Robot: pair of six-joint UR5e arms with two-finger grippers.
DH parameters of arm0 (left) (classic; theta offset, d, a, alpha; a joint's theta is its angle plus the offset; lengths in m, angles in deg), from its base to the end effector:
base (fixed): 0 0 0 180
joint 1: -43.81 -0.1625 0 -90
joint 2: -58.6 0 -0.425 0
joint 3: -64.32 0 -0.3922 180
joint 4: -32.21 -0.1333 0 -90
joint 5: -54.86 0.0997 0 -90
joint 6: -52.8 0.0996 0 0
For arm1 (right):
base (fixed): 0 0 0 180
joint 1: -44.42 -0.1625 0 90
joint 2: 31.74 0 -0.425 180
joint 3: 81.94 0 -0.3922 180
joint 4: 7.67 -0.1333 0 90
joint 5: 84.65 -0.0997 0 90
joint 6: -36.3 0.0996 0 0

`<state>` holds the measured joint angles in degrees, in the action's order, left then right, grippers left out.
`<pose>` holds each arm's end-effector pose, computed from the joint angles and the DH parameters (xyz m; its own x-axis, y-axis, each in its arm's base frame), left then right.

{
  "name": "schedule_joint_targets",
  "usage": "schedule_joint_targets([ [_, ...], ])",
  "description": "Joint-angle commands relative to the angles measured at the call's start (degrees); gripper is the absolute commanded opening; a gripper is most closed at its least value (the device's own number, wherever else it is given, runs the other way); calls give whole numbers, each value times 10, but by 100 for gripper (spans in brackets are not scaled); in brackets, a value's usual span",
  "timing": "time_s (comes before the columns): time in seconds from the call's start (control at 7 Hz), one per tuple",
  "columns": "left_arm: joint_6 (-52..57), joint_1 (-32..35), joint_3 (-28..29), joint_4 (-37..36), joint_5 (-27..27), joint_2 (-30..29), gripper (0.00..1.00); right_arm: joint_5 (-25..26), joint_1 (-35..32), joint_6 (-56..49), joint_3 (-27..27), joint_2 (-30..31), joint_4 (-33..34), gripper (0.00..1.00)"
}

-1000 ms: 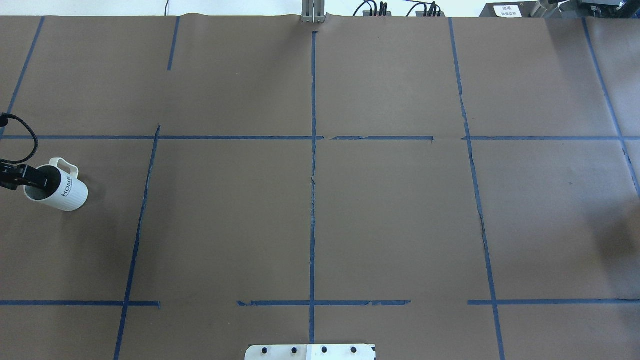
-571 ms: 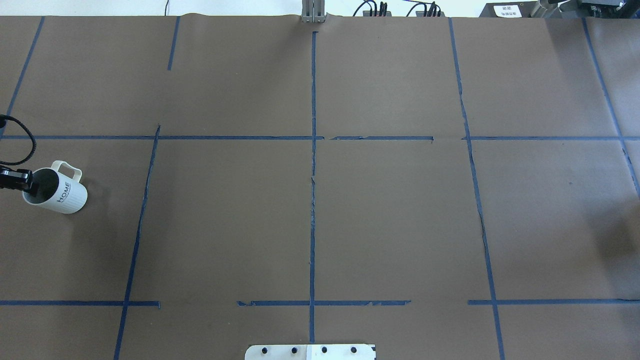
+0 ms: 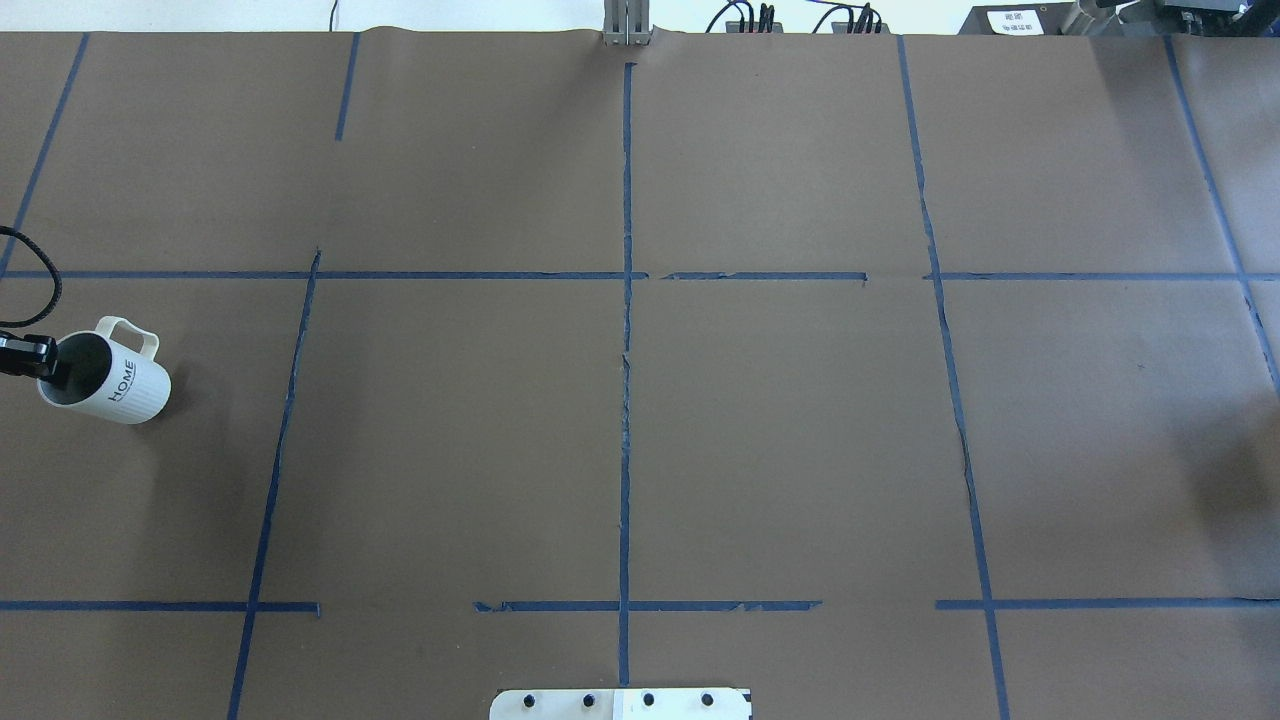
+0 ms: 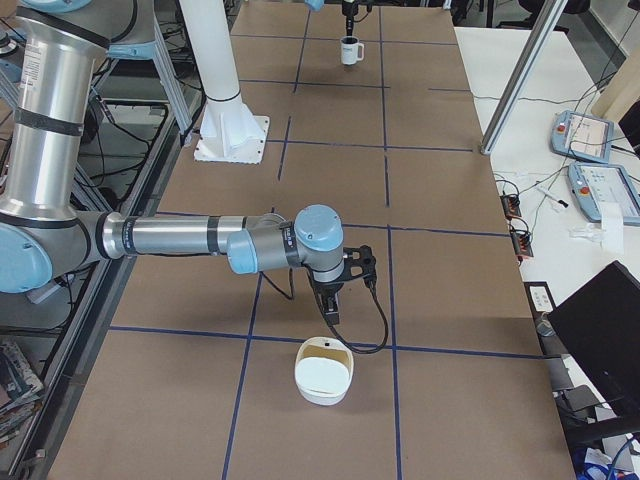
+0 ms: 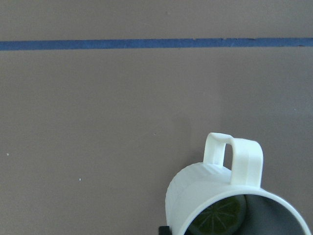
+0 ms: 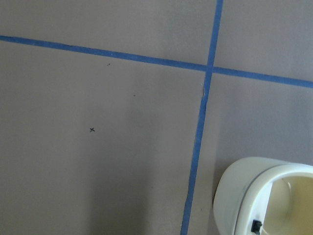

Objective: Left arm hands cup to right arm to dump lemon

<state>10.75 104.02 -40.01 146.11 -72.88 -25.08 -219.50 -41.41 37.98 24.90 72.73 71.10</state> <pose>0.1697 -0.4420 0.5444 0.6727 0.0068 -0.7399 0.0388 0.9983 0.0445 0.0339 -0.4027 0.6030 0.6968 -0.1884 0.6921 0.0503 0.9753 0.2149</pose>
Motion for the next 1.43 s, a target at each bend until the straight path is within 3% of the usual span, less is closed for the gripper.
schedule_joint_targets([
  [0.0, -1, 8, -74, -134, -2, -31, 0, -11, 35, 0, -8, -28, -88, 98],
  [0.14, -27, 7, -84, -141, -3, -49, 0, -10, 83, 1, -9, -48, -190, 99],
  [0.29, -106, 4, -84, -146, -9, -79, 0, -9, 119, 3, -22, -111, -232, 99],
  [0.43, -178, 3, -80, -177, -50, -122, 0, -8, 137, 3, -40, -118, -244, 99],
  [0.57, -267, -1, -85, -239, -58, -184, 0, -8, 168, 8, -42, -149, -248, 99],
  [0.71, -352, -31, -83, -292, -54, -246, 0, -5, 214, 53, -39, -202, -248, 99],
  [0.86, -404, -47, -76, -300, -52, -280, 0, 21, 258, 121, -41, -265, -245, 99],
  [1.14, -505, -75, -43, -301, -52, -338, 0, 174, 370, 150, -36, -311, -276, 99],
  [1.29, -529, -84, -26, -300, -51, -359, 0, 227, 422, 171, -42, -329, -328, 99],
])
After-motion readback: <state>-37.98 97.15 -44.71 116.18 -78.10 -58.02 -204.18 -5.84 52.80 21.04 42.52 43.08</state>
